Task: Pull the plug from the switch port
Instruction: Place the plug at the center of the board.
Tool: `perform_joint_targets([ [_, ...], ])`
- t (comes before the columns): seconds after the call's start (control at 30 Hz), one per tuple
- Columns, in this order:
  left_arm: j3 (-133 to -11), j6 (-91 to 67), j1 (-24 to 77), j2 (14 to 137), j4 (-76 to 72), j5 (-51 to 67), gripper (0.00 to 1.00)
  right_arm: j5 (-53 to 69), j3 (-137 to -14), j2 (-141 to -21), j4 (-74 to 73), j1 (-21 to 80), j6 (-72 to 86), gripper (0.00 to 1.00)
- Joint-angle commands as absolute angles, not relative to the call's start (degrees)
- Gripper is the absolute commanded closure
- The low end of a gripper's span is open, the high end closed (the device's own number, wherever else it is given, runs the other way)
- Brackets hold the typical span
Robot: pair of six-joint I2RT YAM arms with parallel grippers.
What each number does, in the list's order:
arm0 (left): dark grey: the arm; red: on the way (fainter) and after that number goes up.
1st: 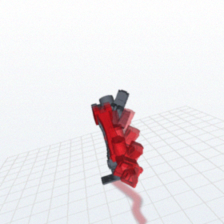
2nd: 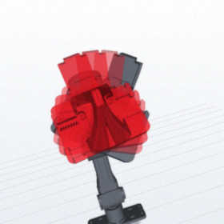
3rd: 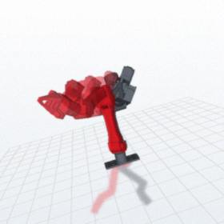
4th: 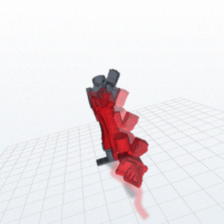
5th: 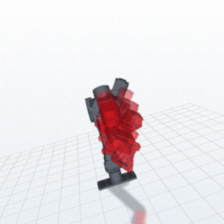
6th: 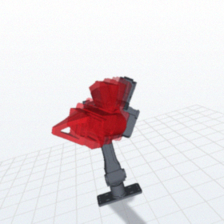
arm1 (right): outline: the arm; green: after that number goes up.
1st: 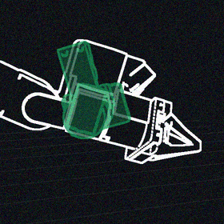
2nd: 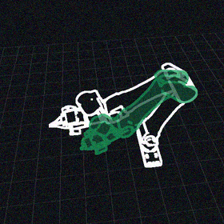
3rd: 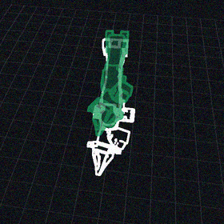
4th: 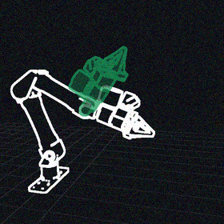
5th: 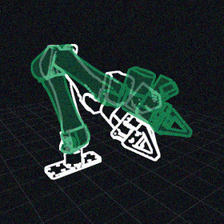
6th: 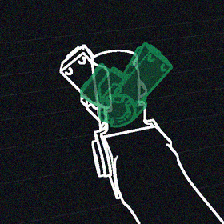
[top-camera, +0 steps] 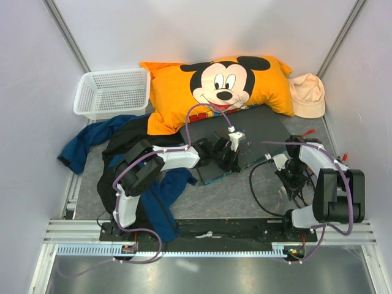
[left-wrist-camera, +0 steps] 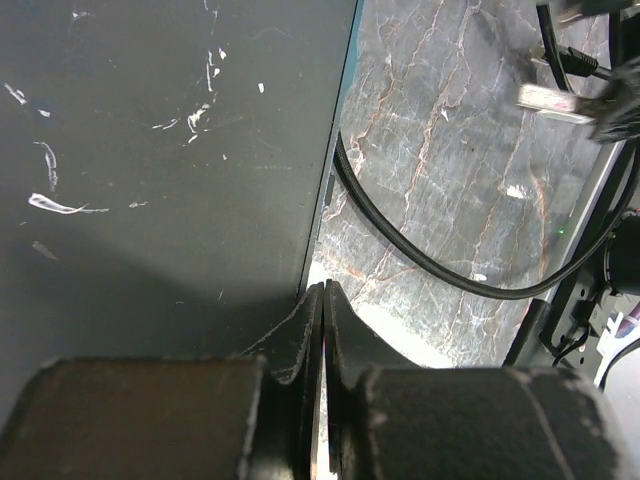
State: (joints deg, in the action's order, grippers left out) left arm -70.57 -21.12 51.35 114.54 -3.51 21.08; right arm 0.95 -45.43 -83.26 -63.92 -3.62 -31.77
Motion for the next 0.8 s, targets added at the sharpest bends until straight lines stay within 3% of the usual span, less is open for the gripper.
perform_joint_targets([
  [0.0, -71.81, -19.60, 46.67, 115.67, -6.77, 2.89, 0.93, -0.18, -50.52, -73.95, -68.38, -4.75, -32.61, 0.99],
  [0.17, -70.75, -18.55, 46.67, 112.07, -7.82, 8.16, 0.92, -3.69, -54.49, -67.95, -65.40, -6.15, -29.88, 1.00],
  [0.33, -70.49, -15.56, 46.67, 107.07, -8.00, 22.92, 0.86, -4.66, -56.16, -70.39, -60.75, -10.45, -28.13, 1.00],
  [0.53, -67.50, -11.08, 46.50, 98.46, -4.93, 26.63, 0.76, -1.76, -59.58, -81.18, -48.27, -21.26, -22.95, 1.00],
  [0.77, -64.60, -2.55, 45.18, 92.03, 3.50, 28.83, 0.72, 2.02, -68.45, -95.70, -43.86, -21.80, -16.97, 1.00],
])
